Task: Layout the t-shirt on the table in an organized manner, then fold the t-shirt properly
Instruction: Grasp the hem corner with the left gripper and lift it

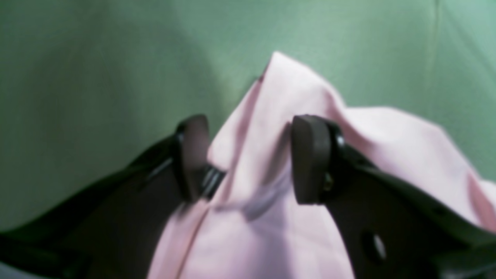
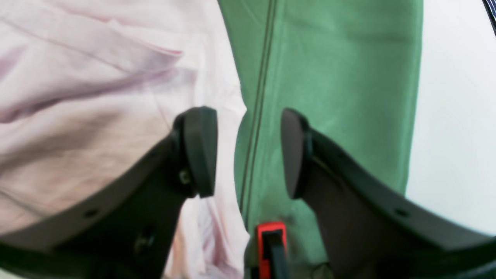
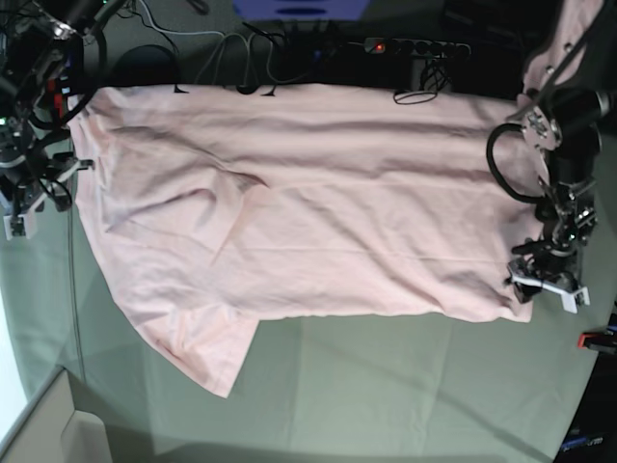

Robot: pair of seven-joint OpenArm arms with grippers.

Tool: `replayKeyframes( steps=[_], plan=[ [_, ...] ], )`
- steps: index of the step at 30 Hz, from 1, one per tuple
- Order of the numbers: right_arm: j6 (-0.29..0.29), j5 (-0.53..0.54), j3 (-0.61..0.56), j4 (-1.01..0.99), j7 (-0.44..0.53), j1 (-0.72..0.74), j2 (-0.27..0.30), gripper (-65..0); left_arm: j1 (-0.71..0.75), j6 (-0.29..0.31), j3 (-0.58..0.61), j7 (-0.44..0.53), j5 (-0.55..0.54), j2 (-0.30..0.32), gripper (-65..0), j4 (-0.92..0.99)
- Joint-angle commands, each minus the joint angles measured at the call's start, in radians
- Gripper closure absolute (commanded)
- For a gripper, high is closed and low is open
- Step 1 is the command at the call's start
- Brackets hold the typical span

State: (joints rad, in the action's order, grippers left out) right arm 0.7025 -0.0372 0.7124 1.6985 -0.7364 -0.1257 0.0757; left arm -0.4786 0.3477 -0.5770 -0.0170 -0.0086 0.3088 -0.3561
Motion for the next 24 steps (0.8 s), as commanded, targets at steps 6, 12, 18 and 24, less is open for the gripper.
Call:
replayKeyframes(
  steps=[6,12,18,24],
  plan=[
    [-0.004,0.010,0.003,0.016,0.021,0.010,0.023,-27.0,0.016,0.007,0.001,0.019,-0.006,0.022,-33.2,0.038],
    [-0.004,0.009,0.003,0.015,0.021,0.050,0.031,-27.0,0.024,0.007,0.004,0.019,-0.004,0.016,-33.0,0.042],
    [-0.004,0.007,-0.026,-0.104,0.021,0.174,0.074,-27.1,0.024,0.007,0.004,0.019,-0.004,0.017,-23.2,0.042],
    [-0.004,-0.129,-0.122,-0.438,0.038,0.383,0.125,-27.1,0.017,0.007,0.004,0.016,-0.004,0.016,0.0,0.036]
  ],
)
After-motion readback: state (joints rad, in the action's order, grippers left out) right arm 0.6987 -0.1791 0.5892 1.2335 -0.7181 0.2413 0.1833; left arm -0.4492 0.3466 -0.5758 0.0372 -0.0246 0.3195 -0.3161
